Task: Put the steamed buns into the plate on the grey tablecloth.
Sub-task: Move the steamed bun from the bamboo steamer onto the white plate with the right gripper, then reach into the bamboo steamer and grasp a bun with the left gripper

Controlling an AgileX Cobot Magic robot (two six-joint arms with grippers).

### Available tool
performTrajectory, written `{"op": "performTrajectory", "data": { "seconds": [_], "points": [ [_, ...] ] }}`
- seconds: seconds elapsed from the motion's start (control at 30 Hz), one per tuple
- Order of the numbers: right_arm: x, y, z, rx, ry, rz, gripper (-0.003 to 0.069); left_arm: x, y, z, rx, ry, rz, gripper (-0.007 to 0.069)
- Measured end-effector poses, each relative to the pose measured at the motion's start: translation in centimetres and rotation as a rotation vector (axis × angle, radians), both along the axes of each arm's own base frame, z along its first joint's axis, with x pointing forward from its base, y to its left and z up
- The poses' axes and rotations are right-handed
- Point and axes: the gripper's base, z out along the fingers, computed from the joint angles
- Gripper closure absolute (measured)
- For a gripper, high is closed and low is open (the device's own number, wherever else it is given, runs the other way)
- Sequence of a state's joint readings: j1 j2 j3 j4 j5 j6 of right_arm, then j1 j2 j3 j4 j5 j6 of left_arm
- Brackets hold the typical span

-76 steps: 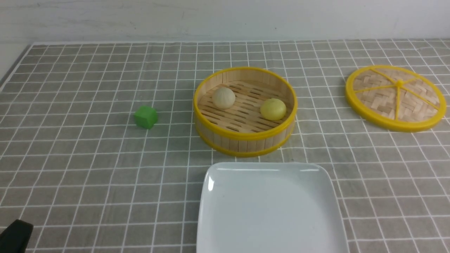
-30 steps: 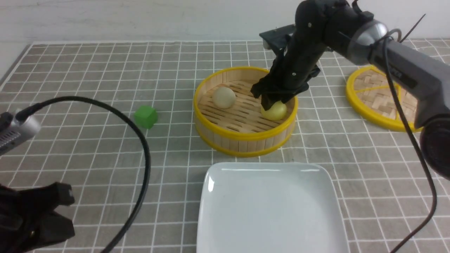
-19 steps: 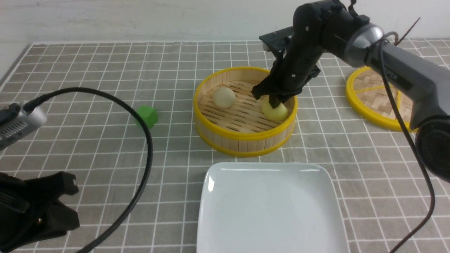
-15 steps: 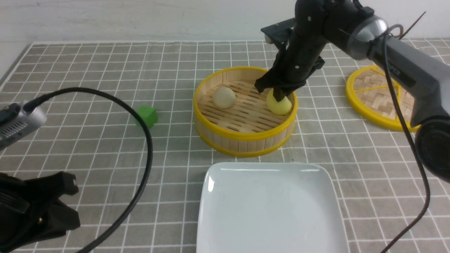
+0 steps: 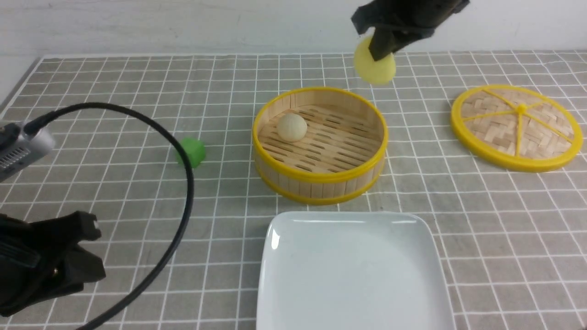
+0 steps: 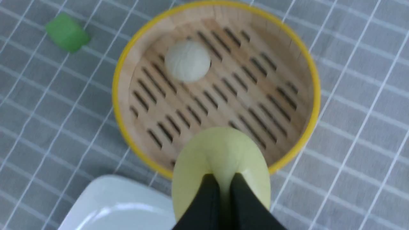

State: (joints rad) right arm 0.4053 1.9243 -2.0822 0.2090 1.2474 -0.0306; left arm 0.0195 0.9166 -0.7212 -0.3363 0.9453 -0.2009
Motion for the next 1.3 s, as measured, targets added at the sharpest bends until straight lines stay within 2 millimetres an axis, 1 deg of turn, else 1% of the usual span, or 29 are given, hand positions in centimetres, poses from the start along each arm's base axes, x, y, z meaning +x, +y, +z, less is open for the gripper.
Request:
{"op": "performTrajectory", "data": {
  "seconds": [0.03,0.07,0.1,0.2,0.23,0.33,0.4,0.47,0.5,0.57,0.6,0.67,0.73,0.8,0.87,0.93,0.97,1.0,1.03,1.1,1.13,1.2,1.23,1.3],
  "points": [
    [-0.3,-0.1,-0.1,-0.001,0.008,0.001,0.0642,0.0,0.0,0.0,0.001,-0.002,0.000,0.0405],
    [-2.5,-0.6,-1.2,-0.016,0.083,0.011,0.0642,0.1,0.1,0.0,0.010,-0.013,0.003,0.0403],
    [-3.6,-0.9,-2.0,-0.027,0.126,0.016,0.0642,0.1,0.1,0.0,0.013,-0.016,0.004,0.0403],
    [-7.3,-0.8,-6.1,-0.047,0.238,0.035,0.0639,0.3,0.2,0.1,0.022,-0.035,0.010,0.0400],
    [-7.9,-0.7,-7.3,-0.040,0.237,0.031,0.0639,0.3,0.2,0.1,0.022,-0.040,0.011,0.0399],
    [-9.6,0.0,-12.1,-0.052,0.255,0.026,0.0636,0.4,0.3,0.2,0.024,-0.056,0.017,0.0393],
    [-10.3,0.2,-14.6,-0.067,0.265,0.023,0.0629,0.5,0.3,0.3,0.025,-0.068,0.021,0.0390],
    [-10.7,0.2,-16.2,-0.078,0.269,0.018,0.0619,0.7,0.3,0.3,0.026,-0.081,0.025,0.0388],
    [-10.7,0.2,-17.6,-0.088,0.274,0.011,0.0598,0.8,0.3,0.4,0.027,-0.096,0.031,0.0386],
    [-10.7,0.2,-18.5,-0.096,0.283,0.004,0.0543,0.8,0.4,0.3,0.027,-0.100,0.034,0.0384],
    [-10.6,0.2,-18.7,-0.097,0.285,0.003,0.0522,0.8,0.4,0.2,0.027,-0.101,0.034,0.0384],
    [-10.6,0.3,-18.8,-0.097,0.283,0.002,0.0433,0.8,0.4,0.2,0.027,-0.101,0.035,0.0384],
    [-10.6,0.3,-18.7,-0.097,0.285,0.004,0.0325,0.8,0.4,0.2,0.027,-0.103,0.036,0.0384],
    [-10.6,0.3,-18.5,-0.101,0.296,0.009,0.0270,0.8,0.4,0.2,0.028,-0.104,0.036,0.0384],
    [-10.5,0.5,-17.5,-0.116,0.325,0.031,0.0169,0.9,0.4,0.2,0.028,-0.112,0.039,0.0384],
    [-10.3,0.6,-16.5,-0.140,0.340,0.055,0.0137,0.9,0.4,0.3,0.035,-0.116,0.037,0.0384],
    [-10.2,0.6,-16.1,-0.150,0.341,0.063,0.0134,0.9,0.5,0.2,0.041,-0.117,0.034,0.0384],
    [-10.1,0.6,-15.7,-0.162,0.340,0.071,0.0134,0.9,0.5,0.2,0.049,-0.118,0.029,0.0384],
    [-9.8,0.6,-14.7,-0.193,0.331,0.089,0.0145,0.9,0.6,0.2,0.066,-0.119,0.016,0.0384],
    [-9.3,0.4,-13.4,-0.240,0.309,0.101,0.0187,0.9,0.6,0.1,0.089,-0.116,-0.002,0.0384],
    [-9.0,0.3,-12.7,-0.266,0.300,0.100,0.0225,0.8,0.7,0.1,0.097,-0.116,-0.009,0.0384],
    [-8.8,-0.2,-11.3,-0.319,0.288,0.089,0.0326,0.8,0.7,0.1,0.104,-0.112,-0.016,0.0384],
    [-8.8,-0.4,-10.8,-0.335,0.276,0.086,0.0361,0.8,0.7,0.0,0.104,-0.107,-0.018,0.0384],
    [-9.1,-1.0,-9.7,-0.363,0.251,0.066,0.0510,0.5,0.6,-0.1,0.105,-0.074,-0.031,0.0385]
  ]
}}
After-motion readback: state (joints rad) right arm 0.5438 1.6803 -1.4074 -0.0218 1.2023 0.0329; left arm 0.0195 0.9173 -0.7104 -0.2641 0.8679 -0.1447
